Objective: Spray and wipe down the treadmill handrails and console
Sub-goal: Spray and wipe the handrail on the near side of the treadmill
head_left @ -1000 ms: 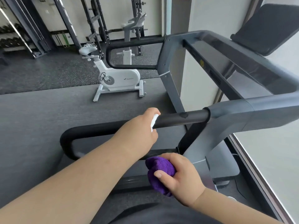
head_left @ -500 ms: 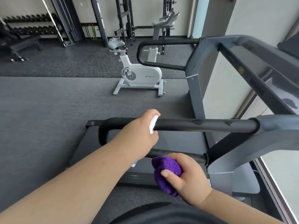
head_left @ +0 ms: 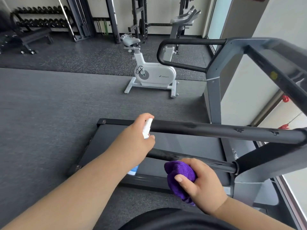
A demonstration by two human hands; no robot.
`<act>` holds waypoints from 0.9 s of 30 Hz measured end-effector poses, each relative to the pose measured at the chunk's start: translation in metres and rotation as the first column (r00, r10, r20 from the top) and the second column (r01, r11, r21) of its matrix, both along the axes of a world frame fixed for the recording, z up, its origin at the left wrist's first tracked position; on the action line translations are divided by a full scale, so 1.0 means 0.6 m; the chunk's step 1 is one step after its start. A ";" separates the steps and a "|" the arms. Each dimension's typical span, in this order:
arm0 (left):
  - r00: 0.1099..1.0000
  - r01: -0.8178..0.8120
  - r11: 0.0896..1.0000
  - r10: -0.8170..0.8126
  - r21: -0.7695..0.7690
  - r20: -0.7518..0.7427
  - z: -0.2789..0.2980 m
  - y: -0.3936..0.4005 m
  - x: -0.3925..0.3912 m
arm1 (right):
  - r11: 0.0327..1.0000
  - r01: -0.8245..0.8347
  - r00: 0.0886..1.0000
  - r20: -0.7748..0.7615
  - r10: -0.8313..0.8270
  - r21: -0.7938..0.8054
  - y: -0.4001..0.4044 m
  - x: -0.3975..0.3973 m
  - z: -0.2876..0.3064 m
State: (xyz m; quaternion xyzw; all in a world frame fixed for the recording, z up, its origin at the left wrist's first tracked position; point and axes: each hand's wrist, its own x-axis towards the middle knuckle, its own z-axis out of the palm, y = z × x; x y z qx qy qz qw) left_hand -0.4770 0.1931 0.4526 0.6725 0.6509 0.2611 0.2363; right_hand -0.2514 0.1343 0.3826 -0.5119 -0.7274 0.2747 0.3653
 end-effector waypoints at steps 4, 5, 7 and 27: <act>0.999 -0.032 0.999 0.032 0.005 -0.008 -0.005 0.003 -0.025 | 1.000 0.003 1.000 0.021 -0.003 -0.009 0.000 -0.022 0.004; 1.000 -0.023 1.000 0.023 0.004 -0.008 -0.006 0.003 -0.024 | 1.000 0.003 1.000 0.019 -0.003 -0.010 0.000 -0.026 0.005; 1.000 -0.007 1.000 0.007 0.008 -0.009 -0.006 0.004 -0.018 | 1.000 0.005 1.000 0.015 -0.005 -0.013 0.001 -0.029 0.005; 0.941 0.322 0.945 -0.313 0.055 -0.128 -0.007 -0.008 0.262 | 0.965 0.261 0.960 -0.107 -0.260 -0.007 -0.079 0.170 -0.005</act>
